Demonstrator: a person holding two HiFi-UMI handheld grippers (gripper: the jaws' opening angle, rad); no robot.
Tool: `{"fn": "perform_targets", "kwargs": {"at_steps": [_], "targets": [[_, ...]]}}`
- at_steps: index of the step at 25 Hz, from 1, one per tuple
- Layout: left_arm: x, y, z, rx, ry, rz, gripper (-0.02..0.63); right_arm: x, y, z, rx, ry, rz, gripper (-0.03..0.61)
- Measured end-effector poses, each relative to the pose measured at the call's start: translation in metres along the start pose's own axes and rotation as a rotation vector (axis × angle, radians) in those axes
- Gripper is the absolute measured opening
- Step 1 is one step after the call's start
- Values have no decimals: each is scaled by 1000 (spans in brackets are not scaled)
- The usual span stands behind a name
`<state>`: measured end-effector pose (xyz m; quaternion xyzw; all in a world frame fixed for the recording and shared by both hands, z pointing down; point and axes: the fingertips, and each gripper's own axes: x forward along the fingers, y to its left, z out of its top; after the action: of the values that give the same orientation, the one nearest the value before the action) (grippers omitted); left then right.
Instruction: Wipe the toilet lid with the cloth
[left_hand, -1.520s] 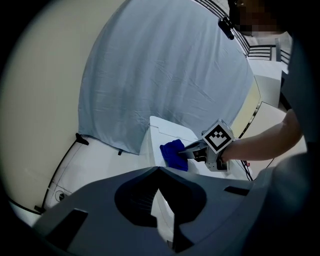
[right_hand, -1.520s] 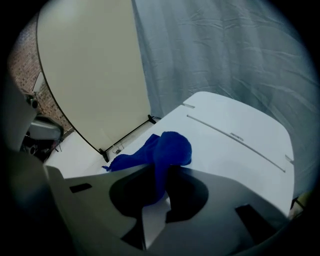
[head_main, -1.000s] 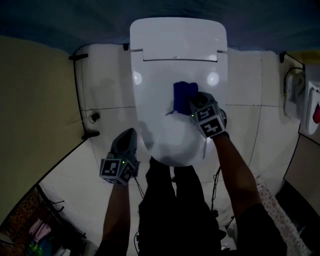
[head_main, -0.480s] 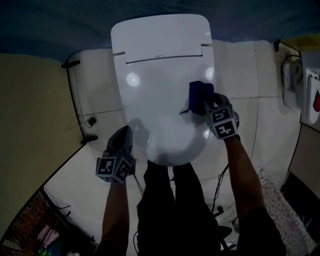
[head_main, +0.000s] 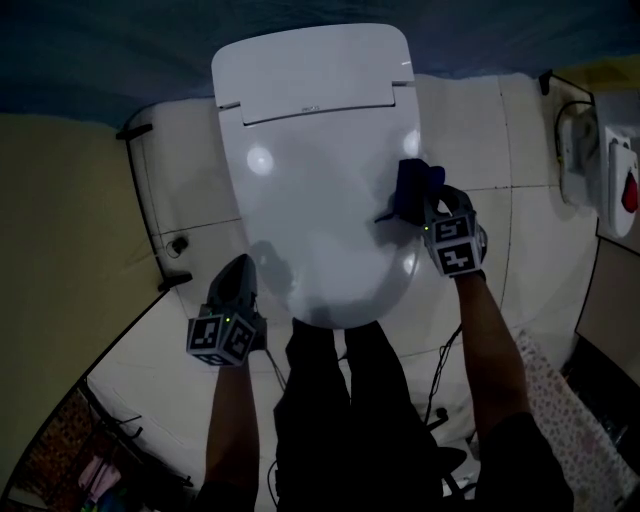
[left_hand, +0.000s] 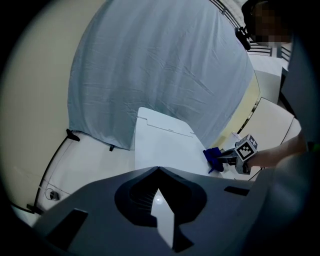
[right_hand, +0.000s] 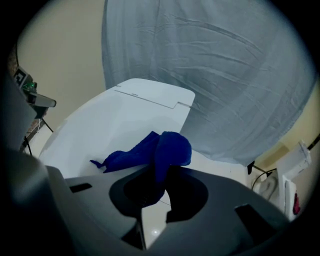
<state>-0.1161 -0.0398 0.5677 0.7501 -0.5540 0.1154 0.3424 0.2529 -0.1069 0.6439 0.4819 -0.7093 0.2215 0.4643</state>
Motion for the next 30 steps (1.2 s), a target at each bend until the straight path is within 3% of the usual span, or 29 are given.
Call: {"fn": "perform_targets", "kwargs": {"at_steps": [3, 6, 11, 14, 20, 24, 30], "targets": [[-8, 8, 3, -28, -5, 5, -8, -14, 14, 18, 36, -44, -4, 57], [-19, 18, 10, -39, -25, 13, -8, -34, 57, 53, 45, -125, 65, 57], [-50, 45, 31, -41, -54, 53, -9, -68, 178, 115, -4, -231, 265, 57], [-67, 60, 40, -43, -66, 71, -9, -82, 258, 143, -90, -268, 380, 57], [-93, 93, 31, -60, -76, 117, -9, -74, 378, 159, -120, -232, 581, 57], [-99, 100, 14, -85, -54, 134, -9, -33, 386, 130, -64, -135, 595, 57], [-95, 91, -5, -107, -22, 115, -9, -1, 337, 93, -56, -47, 503, 57]]}}
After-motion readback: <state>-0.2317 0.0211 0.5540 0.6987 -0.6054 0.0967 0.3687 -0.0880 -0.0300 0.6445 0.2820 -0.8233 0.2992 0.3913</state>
